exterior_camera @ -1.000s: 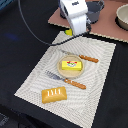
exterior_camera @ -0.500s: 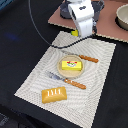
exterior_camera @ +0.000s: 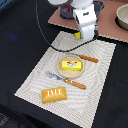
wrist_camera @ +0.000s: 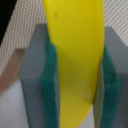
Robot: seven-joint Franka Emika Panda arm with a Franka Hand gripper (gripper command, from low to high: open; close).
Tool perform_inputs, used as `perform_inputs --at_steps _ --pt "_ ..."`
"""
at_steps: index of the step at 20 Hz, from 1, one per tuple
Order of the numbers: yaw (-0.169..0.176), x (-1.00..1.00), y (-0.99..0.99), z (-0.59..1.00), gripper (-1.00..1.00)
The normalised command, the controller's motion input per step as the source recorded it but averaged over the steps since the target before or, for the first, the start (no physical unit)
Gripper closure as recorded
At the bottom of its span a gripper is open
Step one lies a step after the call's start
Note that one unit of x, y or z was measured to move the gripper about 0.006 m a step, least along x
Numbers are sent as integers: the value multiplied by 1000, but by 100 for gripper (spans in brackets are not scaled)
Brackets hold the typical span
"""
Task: Interact with the objects in diverse but meaningful ways.
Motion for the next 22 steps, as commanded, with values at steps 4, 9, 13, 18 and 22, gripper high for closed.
perform_inputs --at_steps 4,9,13,18,22 --pt "0 196 0 -76 -100" --pt "0 458 131 533 -100" --pt "-12 454 255 1000 -100" --pt "-52 419 -150 994 -100" --pt "-78 384 -546 592 -100"
